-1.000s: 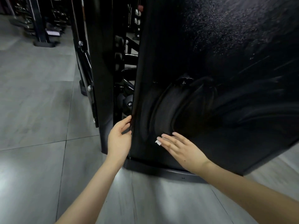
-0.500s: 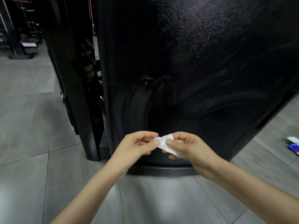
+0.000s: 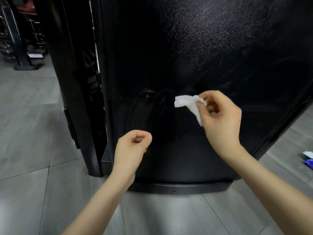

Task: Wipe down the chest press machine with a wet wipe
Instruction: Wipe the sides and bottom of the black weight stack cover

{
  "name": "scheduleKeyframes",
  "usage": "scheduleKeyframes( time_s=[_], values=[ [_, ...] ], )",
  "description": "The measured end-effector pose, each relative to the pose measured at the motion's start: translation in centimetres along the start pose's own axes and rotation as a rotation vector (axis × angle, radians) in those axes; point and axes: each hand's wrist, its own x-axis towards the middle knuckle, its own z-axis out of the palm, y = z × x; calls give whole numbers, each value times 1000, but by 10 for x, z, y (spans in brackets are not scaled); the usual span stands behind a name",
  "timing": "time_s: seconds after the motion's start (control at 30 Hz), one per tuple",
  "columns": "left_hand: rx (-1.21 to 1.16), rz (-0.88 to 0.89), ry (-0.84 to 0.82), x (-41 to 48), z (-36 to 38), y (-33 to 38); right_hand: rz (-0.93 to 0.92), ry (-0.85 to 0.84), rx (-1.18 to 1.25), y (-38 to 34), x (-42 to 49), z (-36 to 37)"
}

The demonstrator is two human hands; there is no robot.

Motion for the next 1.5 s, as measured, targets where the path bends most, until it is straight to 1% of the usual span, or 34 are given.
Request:
scheduleKeyframes(
  time_s=[0.07, 0.13, 0.17, 0.23, 0.3, 0.4, 0.47, 0.57, 0.67, 0.77, 0.87, 0.93, 0.97, 1.03, 1.1, 1.17, 1.23, 1.3, 1.33, 1.37, 1.4, 1.43, 1.47, 1.5],
  values=[
    [-23, -1, 19, 2, -4, 2, -199, 93, -136, 4, 11, 9],
    [-28, -8, 25, 1, -6, 3, -381, 174, -396, 11, 14, 24],
    [-30, -11, 28, 0, -6, 4, -437, 216, -496, 13, 15, 30],
    [-33, -16, 35, 0, -8, 6, -492, 253, -572, 19, 10, 41],
    [-38, -22, 39, 0, -10, 7, -513, 201, -553, 22, -4, 48],
    [-41, -24, 42, 0, -13, 5, -508, 38, -508, 23, -22, 50],
    [-37, -24, 50, 1, -14, 3, -528, -25, -545, 23, -25, 47],
    [-25, -29, 53, 2, -12, 1, -515, -100, -674, 22, -28, 46],
    [-6, -21, 57, 2, -11, 0, -510, -84, -765, 14, -26, 48],
    [6, -15, 66, 3, -12, 0, -542, -62, -767, 13, -21, 52],
    [-7, -5, 82, 5, -15, 0, -529, -91, -665, 18, -20, 59],
    [-7, -2, 99, 8, -18, 0, -553, -109, -584, 19, -17, 62],
    [-3, 5, 117, 10, -20, -2, -570, -110, -582, 18, -13, 63],
    [12, 42, 198, 16, -25, -6, -596, -84, -620, 13, 2, 66],
    [74, 99, 329, 24, -31, -11, -607, -52, -658, 8, 16, 72],
    [163, 149, 416, 30, -38, -15, -659, -91, -696, 14, 14, 83],
    [174, 166, 385, 36, -44, -19, -819, -237, -763, 34, -12, 96],
    [136, 162, 262, 42, -47, -24, -1003, -432, -856, 62, -49, 106],
    [128, 161, 194, 44, -48, -28, -1060, -524, -904, 74, -63, 106],
    [137, 164, 140, 45, -50, -32, -1094, -576, -930, 83, -71, 105],
    [151, 167, 105, 46, -51, -34, -1121, -584, -930, 85, -70, 103],
    [156, 168, 80, 48, -53, -37, -1129, -550, -904, 83, -63, 100],
    [146, 169, 61, 48, -54, -37, -1103, -476, -861, 76, -52, 98],
    [125, 171, 49, 49, -56, -37, -1039, -367, -822, 65, -38, 96]
  ],
)
